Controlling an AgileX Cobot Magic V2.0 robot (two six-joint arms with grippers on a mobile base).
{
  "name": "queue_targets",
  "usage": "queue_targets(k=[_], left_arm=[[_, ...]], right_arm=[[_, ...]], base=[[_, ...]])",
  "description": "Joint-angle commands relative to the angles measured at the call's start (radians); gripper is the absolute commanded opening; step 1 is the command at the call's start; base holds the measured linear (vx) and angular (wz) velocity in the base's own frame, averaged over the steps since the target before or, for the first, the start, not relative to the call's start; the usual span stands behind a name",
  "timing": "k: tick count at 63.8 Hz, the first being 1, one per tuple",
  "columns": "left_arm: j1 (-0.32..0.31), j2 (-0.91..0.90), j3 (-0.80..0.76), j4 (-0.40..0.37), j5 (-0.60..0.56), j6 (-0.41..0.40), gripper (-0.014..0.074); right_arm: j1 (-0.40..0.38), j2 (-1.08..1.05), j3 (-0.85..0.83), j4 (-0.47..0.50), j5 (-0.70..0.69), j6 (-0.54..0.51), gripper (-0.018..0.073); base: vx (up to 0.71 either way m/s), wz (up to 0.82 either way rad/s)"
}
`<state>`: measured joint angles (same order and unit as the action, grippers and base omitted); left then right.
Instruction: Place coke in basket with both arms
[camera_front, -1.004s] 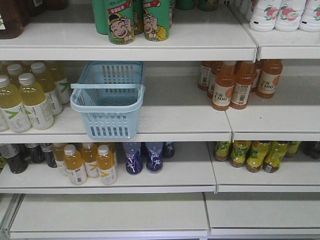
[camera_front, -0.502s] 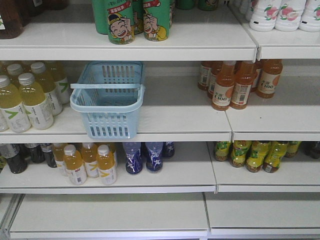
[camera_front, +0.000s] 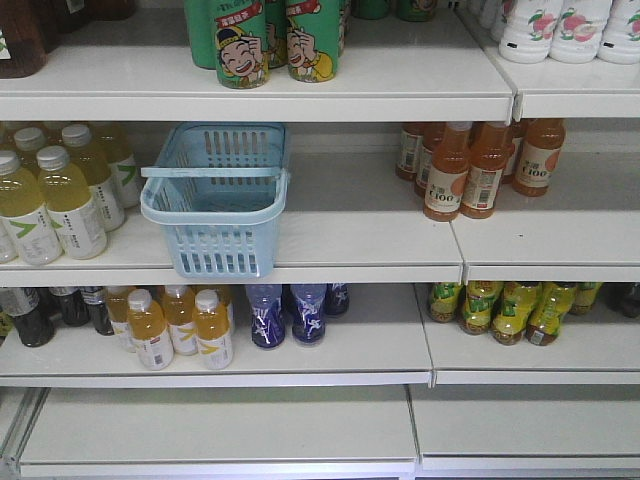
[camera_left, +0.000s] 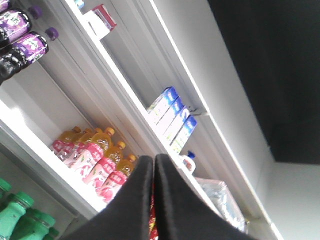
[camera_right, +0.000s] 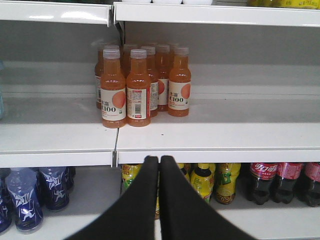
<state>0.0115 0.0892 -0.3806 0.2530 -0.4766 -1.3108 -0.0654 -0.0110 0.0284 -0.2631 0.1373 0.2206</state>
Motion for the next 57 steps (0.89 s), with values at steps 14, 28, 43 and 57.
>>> queue_targets(k=[14,28,43,57], left_arm=[[-0.002,0.399,-0.188,0.173,-0.106,0.000,-0.0006],[-0.002,0.650,-0.188,0.252,-0.168,-0.199,0.0034],[-0.002,0.971,-0.188,0.253,-0.399,-0.327,0.0211],[-0.003,1.273,-0.190,0.242,-0.592,-0.372,0.0418]], right_arm=[[-0.004,-0.017,0.008,-0.013,-0.071,-0.009,-0.0005],[-0.004,-0.017,0.008,-0.013,-0.071,-0.009,-0.0005],[-0.004,-0.017,0.008,-0.013,-0.071,-0.009,-0.0005],[-0.004,-0.017,0.008,-0.013,-0.071,-0.009,-0.0005]], base=[[0.00,0.00],[0.00,0.00],[0.00,0.00],[0.00,0.00]])
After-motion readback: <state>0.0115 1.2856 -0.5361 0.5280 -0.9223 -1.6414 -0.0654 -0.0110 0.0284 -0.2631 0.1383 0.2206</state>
